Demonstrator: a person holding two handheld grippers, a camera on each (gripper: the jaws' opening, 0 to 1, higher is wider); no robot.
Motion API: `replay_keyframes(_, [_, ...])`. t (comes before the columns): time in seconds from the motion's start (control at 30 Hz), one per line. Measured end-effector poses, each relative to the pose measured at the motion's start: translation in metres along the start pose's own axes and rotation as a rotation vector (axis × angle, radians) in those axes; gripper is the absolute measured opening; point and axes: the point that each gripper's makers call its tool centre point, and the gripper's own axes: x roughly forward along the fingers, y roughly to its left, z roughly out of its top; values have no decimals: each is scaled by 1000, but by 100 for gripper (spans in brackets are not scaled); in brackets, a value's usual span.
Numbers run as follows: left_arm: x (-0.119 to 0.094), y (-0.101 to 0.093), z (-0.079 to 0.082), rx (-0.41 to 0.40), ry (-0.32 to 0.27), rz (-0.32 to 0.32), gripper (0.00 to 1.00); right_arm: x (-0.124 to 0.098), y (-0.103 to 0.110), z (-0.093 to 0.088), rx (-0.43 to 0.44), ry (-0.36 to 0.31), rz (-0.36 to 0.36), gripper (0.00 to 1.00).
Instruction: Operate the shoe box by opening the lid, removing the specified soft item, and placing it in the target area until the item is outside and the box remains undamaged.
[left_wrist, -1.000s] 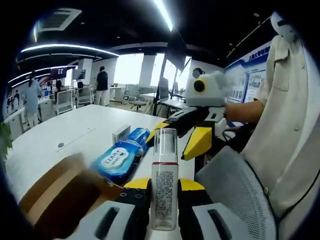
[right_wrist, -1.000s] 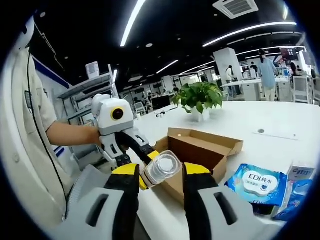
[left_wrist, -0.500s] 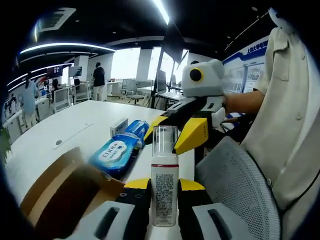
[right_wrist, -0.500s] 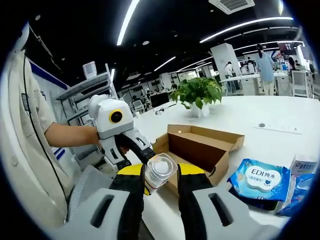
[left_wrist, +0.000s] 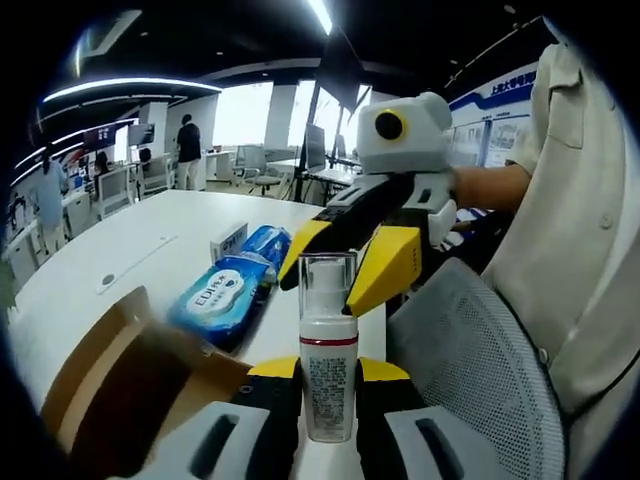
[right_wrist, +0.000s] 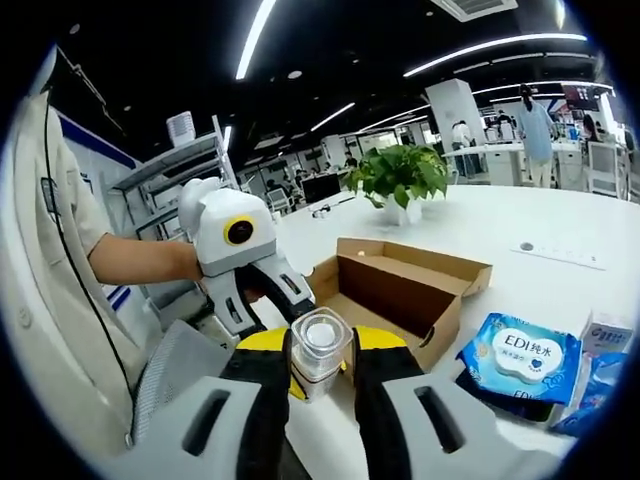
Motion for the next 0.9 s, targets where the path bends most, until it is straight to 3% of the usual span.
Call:
replay_keyframes(0.3, [2, 6, -3, 36, 20, 30, 20, 4, -1, -1, -37, 45, -17, 19])
replay_keyframes(0.57, [-1, 10, 3, 34, 8, 47, 21, 2, -3, 5, -45, 36, -11, 19])
replay_keyframes(0.9, [-10, 21, 7, 29, -2, 91, 29, 0, -10, 17, -54, 22, -18, 19])
